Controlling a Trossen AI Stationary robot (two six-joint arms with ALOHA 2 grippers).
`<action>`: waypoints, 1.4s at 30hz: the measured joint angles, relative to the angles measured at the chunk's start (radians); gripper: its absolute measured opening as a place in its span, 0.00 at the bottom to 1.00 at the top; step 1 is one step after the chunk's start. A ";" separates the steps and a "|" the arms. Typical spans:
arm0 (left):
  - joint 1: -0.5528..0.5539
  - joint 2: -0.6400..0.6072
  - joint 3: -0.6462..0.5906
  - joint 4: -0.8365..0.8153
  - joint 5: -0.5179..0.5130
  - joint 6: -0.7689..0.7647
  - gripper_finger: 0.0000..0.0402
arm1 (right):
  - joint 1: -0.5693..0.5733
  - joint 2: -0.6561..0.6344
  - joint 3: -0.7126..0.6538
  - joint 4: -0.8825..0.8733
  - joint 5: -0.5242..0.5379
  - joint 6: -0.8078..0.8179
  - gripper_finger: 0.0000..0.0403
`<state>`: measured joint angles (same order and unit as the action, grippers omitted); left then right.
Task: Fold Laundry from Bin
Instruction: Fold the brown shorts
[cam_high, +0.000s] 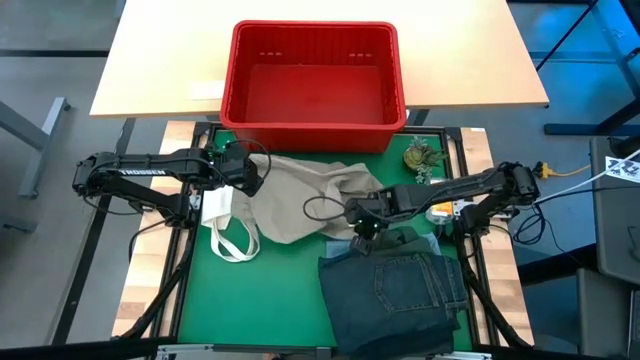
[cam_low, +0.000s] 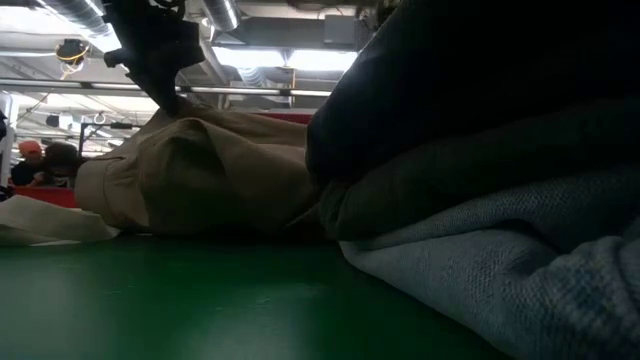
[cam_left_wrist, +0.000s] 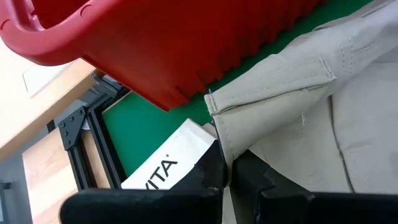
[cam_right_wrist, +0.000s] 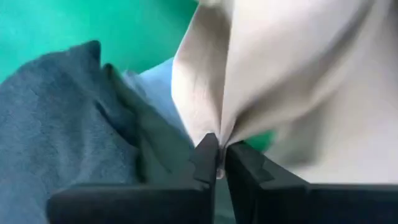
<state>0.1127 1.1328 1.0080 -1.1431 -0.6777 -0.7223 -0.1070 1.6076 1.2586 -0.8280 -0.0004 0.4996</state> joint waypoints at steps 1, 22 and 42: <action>0.000 0.000 0.000 0.000 -0.001 0.000 0.02 | 0.000 -0.001 0.042 -0.055 0.034 -0.021 0.08; 0.000 -0.001 0.211 -0.002 0.124 0.219 0.02 | 0.002 -0.004 0.795 -0.738 0.120 -0.102 0.01; -0.232 -0.001 0.466 -0.138 0.594 0.098 0.02 | 0.276 -0.110 0.855 -0.744 0.023 0.036 0.01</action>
<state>-0.1194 1.1321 1.4742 -1.2813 -0.0839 -0.6247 0.1695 1.4974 2.1139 -1.5716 0.0226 0.5360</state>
